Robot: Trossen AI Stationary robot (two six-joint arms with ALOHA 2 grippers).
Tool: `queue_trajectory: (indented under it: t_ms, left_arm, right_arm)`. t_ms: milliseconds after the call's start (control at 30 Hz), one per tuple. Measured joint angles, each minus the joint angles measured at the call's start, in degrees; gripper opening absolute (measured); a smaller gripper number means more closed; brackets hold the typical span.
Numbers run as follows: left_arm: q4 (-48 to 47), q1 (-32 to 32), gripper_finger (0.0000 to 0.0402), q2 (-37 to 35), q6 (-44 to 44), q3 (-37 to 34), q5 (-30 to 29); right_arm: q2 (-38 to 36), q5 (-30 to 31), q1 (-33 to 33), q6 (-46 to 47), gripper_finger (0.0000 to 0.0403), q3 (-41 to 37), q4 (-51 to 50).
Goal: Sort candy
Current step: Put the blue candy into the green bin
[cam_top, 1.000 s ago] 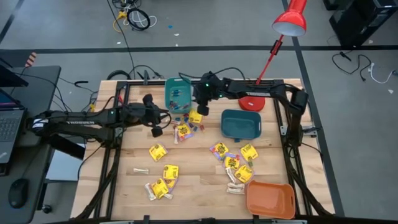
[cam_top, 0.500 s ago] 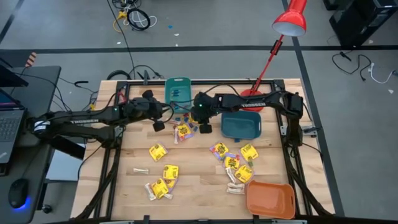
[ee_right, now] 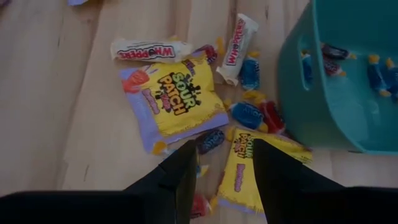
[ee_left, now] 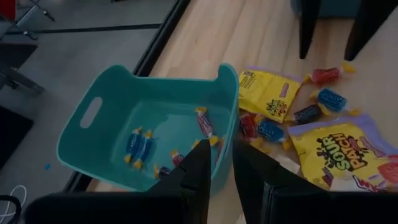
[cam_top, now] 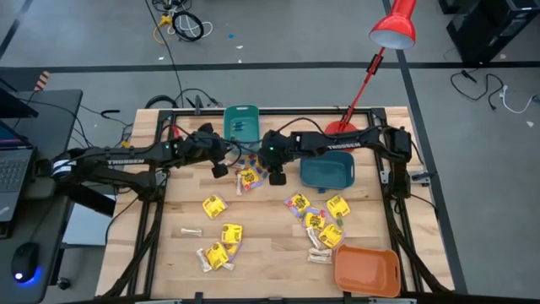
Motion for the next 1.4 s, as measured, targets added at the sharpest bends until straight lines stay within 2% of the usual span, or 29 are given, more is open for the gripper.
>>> queue_trajectory:
  t_ms: [233,367,500,667,767,1233,1400]
  left_arm:
    - [-0.38,0.00,0.0069,-0.46,-0.40,0.00,-6.24]
    - [-1.17,-0.02,0.0069,-1.33,-0.46,0.00,-6.55]
    - [-1.91,-0.04,0.0069,-2.51,-0.80,-0.01,-3.42]
    - [-2.11,-0.07,0.0069,-4.10,-0.06,0.01,5.75]
    - [-1.74,-0.09,0.0069,-4.60,0.23,0.02,9.20]
    - [-2.15,-0.07,0.0069,-4.79,-0.09,0.00,9.58]
    - [-2.15,-0.07,0.0069,-4.79,-0.09,0.00,9.58]
  right_arm:
    - [0.01,-0.02,0.20,0.48,0.0143,-0.02,0.22]
    - [1.70,-0.11,0.69,1.50,0.0144,-0.02,0.46]
    - [4.55,-0.14,1.09,1.32,0.0143,-0.17,-0.46]
    - [6.94,0.00,1.09,1.90,0.0144,0.02,-0.80]
    - [9.21,0.02,1.07,1.91,0.0144,-0.07,-0.81]
    - [10.43,-0.07,1.11,2.79,0.0142,0.09,-0.30]
    - [10.43,-0.07,1.11,2.78,0.0127,0.04,-0.33]
